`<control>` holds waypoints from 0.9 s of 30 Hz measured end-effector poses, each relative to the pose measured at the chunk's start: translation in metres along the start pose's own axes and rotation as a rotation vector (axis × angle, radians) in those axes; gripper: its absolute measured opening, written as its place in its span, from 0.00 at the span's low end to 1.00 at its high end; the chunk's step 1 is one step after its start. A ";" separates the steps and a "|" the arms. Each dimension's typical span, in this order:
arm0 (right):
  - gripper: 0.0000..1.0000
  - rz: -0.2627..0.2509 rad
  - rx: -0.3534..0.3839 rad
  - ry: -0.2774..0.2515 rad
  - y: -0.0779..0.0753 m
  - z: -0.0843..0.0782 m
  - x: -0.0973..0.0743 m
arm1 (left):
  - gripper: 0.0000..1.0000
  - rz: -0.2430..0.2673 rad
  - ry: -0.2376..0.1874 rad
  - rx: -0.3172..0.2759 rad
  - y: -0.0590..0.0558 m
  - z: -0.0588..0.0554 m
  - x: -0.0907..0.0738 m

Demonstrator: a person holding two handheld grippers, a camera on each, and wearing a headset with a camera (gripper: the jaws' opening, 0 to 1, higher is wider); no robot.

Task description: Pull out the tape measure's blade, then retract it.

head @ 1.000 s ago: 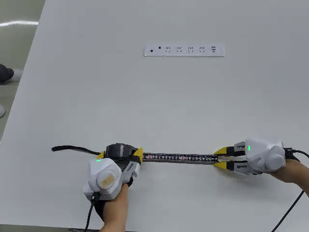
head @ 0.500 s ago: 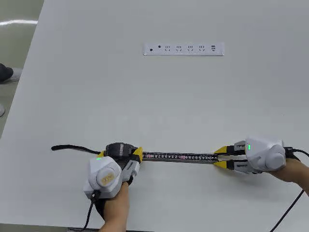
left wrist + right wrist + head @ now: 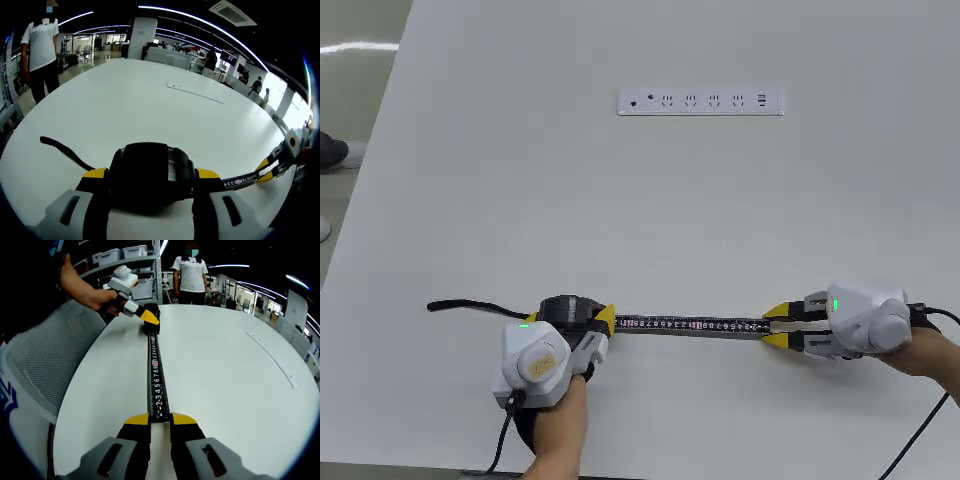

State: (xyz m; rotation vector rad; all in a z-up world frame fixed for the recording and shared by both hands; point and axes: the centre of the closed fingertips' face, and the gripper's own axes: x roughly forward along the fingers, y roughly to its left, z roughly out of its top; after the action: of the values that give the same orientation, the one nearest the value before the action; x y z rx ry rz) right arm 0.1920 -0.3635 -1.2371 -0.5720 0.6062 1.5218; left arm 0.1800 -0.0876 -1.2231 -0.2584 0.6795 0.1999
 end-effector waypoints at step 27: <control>0.12 0.002 -0.003 -0.004 0.001 0.012 0.005 | 0.63 -0.021 0.003 0.001 0.001 0.001 -0.001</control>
State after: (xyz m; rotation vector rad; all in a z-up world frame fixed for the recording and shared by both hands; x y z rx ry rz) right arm 0.1914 -0.3519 -1.2320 -0.5706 0.6016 1.5257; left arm 0.1801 -0.0867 -1.2221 -0.2649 0.6791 0.1793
